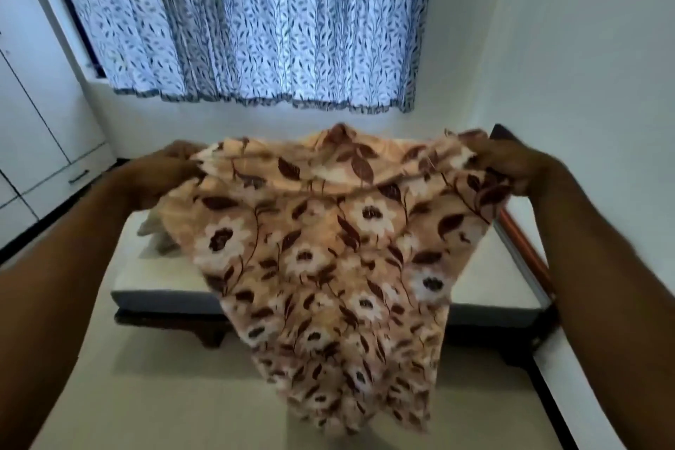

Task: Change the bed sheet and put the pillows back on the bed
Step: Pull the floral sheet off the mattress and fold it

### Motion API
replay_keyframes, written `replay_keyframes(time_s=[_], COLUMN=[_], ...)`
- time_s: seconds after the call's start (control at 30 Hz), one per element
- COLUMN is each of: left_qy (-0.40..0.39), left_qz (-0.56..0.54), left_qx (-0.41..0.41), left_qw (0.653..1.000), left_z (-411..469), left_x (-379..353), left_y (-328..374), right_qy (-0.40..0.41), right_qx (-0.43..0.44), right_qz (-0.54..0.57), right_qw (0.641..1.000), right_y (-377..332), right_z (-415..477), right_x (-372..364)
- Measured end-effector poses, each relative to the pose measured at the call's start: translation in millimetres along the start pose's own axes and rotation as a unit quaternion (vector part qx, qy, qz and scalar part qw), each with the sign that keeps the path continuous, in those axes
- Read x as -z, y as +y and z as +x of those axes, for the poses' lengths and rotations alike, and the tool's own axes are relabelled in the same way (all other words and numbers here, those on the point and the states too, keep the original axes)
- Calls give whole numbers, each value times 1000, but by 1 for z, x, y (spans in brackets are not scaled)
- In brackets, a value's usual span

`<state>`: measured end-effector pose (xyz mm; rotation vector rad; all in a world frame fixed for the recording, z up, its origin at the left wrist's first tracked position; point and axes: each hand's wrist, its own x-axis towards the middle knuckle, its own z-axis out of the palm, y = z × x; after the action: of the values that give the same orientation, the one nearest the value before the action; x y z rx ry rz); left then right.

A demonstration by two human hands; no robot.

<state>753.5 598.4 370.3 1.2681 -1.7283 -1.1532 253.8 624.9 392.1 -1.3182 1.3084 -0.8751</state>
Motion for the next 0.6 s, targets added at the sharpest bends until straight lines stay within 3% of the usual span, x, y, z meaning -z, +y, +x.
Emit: replay_keyframes(time_s=[0.07,0.1,0.17,0.27,0.47,0.6], left_qy=[5,55,200,288,336,265], left_qz=[64,164,342,333,238,186], left_qx=[70,79,60,31,30,43], left_qw=[995,982,916,897,911,945], left_z=[18,36,63,81,74,63], left_x=[4,2,-16,-36,-13,2], left_y=[-1,1,5,15,16,19], right_qy=[73,116,248,350,340,267], right_qx=[-62,-66,-30,35,86,94], right_qz=[-90,-184,-338,-290,-313,-259], right_qw=[991,974,907,890,883,924], right_y=[0,1,11,16,11,0], right_z=[18,35,69,93,101,91], right_x=[-4,-8,-19,-37,-15,-5])
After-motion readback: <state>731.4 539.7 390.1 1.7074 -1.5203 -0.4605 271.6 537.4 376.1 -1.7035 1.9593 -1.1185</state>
